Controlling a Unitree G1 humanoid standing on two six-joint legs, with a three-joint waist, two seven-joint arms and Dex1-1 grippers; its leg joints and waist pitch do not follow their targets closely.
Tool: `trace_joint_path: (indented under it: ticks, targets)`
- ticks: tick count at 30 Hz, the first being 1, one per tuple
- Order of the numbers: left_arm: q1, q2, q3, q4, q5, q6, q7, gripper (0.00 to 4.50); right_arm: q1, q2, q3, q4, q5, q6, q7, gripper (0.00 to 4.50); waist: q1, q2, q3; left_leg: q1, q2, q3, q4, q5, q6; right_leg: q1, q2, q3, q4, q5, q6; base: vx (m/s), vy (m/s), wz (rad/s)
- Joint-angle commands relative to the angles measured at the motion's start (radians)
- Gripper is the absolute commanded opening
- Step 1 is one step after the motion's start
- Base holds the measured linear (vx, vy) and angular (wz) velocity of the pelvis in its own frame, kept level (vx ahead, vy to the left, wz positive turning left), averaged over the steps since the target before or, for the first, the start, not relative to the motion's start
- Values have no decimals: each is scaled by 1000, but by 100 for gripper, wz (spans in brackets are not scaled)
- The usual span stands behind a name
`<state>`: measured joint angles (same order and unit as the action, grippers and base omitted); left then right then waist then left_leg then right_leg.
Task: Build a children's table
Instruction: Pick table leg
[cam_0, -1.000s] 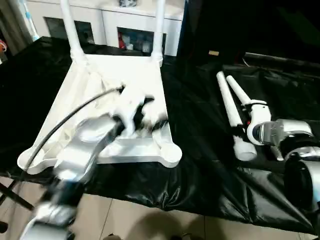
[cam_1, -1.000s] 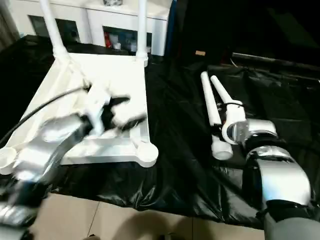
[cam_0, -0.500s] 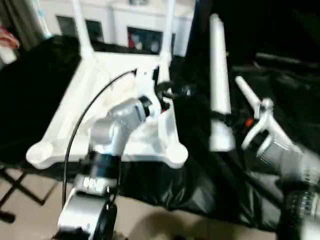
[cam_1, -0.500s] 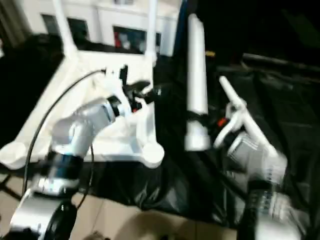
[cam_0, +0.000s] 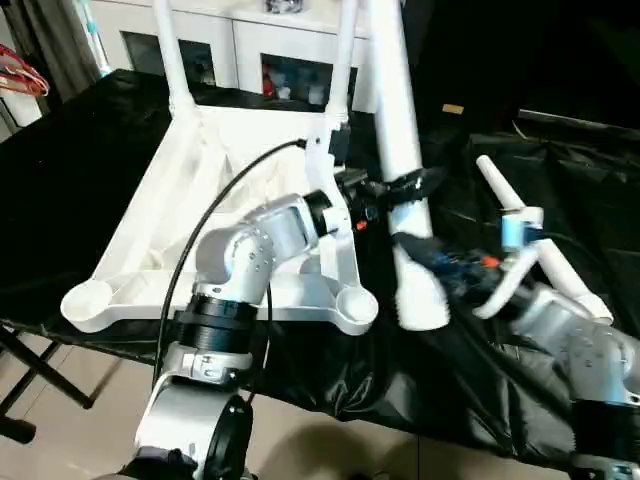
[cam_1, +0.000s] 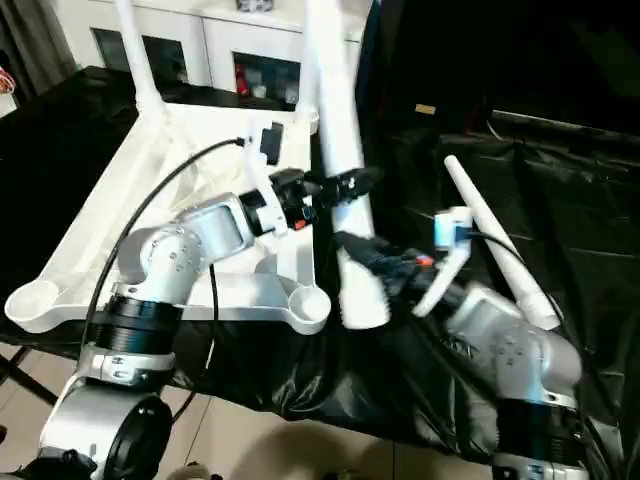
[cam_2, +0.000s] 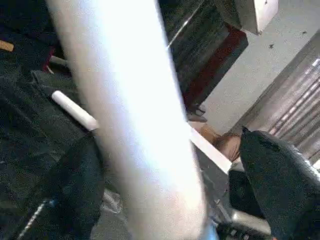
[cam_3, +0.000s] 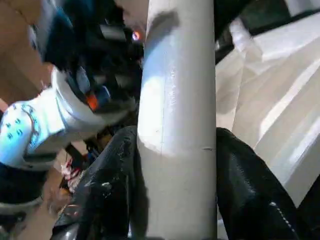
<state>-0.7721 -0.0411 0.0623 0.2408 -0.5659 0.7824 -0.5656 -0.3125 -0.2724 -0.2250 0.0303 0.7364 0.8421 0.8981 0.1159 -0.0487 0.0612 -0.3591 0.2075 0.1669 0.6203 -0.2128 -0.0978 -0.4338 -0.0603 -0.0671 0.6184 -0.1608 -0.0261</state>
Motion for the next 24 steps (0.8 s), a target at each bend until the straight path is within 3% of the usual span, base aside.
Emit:
trace_joint_path:
  ticks: [1, 2, 3, 4, 5, 8, 11, 19, 24]
  targets:
    - [-13, 6, -3, -22, -11, 12, -7, 402, -10, -9, 3, -34, -8, -5, -14, 185, 7, -13, -74, -8, 8, 1, -71, -55, 54, 73, -67, 36, -92, -358, -85, 0, 0, 0]
    - [-13, 7, -4, -24, -12, 14, -4, 392, -11, -10, 6, -39, -9, -4, -21, 185, 8, -12, -75, -7, 10, 0, -72, -41, 55, 73, -66, 37, -88, -328, -92, 0, 0, 0]
    - [-26, 0, 13, -2, 3, 11, 43, 381, -42, 4, 31, -41, -72, -47, -90, 185, 7, -10, -76, -8, 13, -1, -72, -30, 52, 72, -67, 37, -83, -293, -106, 0, 0, 0]
    - [-30, -1, 18, 5, 7, 11, 55, 372, -49, 8, 37, -41, -91, -59, -110, 185, 2, -12, -78, -12, 11, -1, -71, -17, 45, 76, -66, 36, -78, -261, -114, 0, 0, 0]
    - [-38, -5, 28, 21, 13, 12, 80, 366, -57, 14, 45, -39, -112, -76, -130, 185, 3, -8, -79, -7, 11, 1, -69, -11, 45, 73, -66, 37, -76, -236, -124, 0, 0, 0]
    - [-62, -16, 50, 67, 35, -5, 145, 339, -78, 33, 66, -34, -152, -104, -185, 185, 3, -5, -77, -9, 10, 2, -70, -13, 47, 75, -66, 40, -76, -218, -133, 0, 0, 0]
    - [-107, -35, 79, 163, 77, -79, 245, 306, -118, 83, 133, -49, -236, -168, -279, 185, 0, -2, -78, -9, 8, 0, -70, -11, 42, 77, -65, 39, -76, -193, -131, 0, 0, 0]
    - [-132, -50, 102, 223, 94, -137, 303, 233, -164, 167, 201, -69, -295, -211, -375, 185, -1, 3, -79, -6, 11, -1, -73, -18, 37, 80, -67, 42, -67, -124, -161, 0, 0, 0]
    - [-151, -43, 105, 265, 127, -205, 337, 206, -187, 189, 217, -54, -328, -235, -423, 185, -3, 3, -77, -3, 10, -1, -76, -50, 25, 78, -68, 43, -75, -174, -141, 0, 0, 0]
